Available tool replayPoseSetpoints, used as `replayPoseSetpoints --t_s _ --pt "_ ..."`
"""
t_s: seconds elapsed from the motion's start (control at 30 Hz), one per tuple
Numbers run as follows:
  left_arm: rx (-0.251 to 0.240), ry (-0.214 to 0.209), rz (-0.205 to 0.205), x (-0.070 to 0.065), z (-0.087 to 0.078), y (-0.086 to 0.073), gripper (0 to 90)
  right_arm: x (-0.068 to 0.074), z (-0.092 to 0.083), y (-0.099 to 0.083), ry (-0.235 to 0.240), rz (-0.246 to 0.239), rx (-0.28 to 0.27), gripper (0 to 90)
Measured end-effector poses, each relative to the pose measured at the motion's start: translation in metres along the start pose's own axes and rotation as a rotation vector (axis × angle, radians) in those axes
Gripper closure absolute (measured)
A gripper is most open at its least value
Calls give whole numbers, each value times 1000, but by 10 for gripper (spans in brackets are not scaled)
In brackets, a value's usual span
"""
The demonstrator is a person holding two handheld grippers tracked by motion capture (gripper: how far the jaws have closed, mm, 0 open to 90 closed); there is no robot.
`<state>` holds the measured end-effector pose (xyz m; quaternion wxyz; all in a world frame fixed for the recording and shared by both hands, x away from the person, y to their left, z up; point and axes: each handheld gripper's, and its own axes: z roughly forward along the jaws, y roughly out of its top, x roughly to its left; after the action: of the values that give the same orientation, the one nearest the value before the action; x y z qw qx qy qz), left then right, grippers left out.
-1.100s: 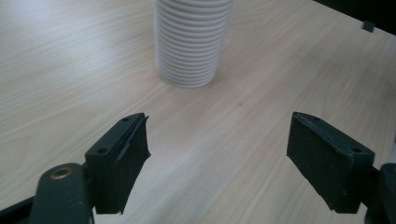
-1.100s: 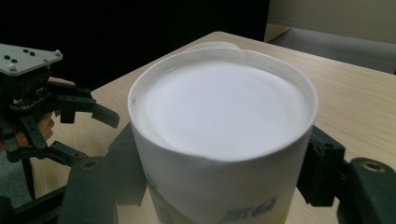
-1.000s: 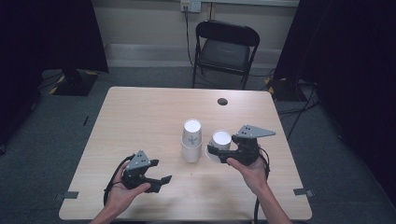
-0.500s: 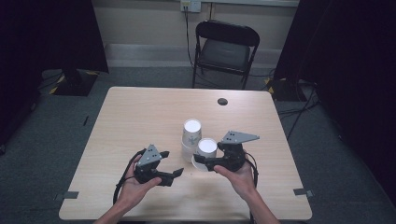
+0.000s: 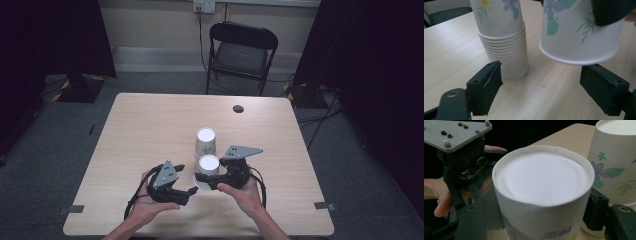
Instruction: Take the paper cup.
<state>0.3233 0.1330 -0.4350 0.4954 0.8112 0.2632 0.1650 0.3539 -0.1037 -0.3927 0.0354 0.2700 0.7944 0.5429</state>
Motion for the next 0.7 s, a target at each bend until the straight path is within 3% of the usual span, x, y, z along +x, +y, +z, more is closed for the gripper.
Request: replayPoseSetpoints --t_s 0.2,0.37,0.43,0.47,0.7 --pt "-22 -9 12 -3 1 -1 195 3 1 1 32 14 -8 315" --pt "-66 -11 47 -7 4 -5 303 5 2 3 42 18 -13 315" --pt "-64 0 85 -10 5 -6 341 7 4 4 54 16 -11 315" --pt "-63 6 86 -11 5 -6 392 9 6 3 65 14 -6 315" --pt "-62 27 110 -14 4 -8 463 10 9 2 83 22 6 314"
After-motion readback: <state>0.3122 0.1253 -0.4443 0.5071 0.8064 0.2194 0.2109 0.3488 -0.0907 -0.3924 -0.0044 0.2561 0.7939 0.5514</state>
